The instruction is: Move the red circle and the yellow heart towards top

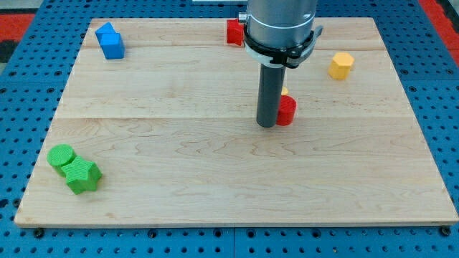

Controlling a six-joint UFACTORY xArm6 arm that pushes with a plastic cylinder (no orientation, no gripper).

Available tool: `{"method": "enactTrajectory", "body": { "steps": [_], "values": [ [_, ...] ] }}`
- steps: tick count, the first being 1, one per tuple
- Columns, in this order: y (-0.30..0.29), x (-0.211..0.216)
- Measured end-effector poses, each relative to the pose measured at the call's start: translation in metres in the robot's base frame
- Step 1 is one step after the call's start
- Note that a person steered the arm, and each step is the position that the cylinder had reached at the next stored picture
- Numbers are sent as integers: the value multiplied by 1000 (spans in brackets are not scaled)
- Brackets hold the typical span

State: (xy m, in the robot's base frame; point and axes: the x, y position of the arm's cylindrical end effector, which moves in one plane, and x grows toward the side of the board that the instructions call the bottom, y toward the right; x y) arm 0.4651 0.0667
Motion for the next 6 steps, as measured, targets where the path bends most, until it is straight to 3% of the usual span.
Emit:
{"method": "enactTrajectory", "body": {
  "steps": [1, 2, 4, 5, 6],
  "values": [
    [41, 42],
    [70, 14],
    [-38, -31],
    [-32, -40],
    [-43, -10]
  ]
}}
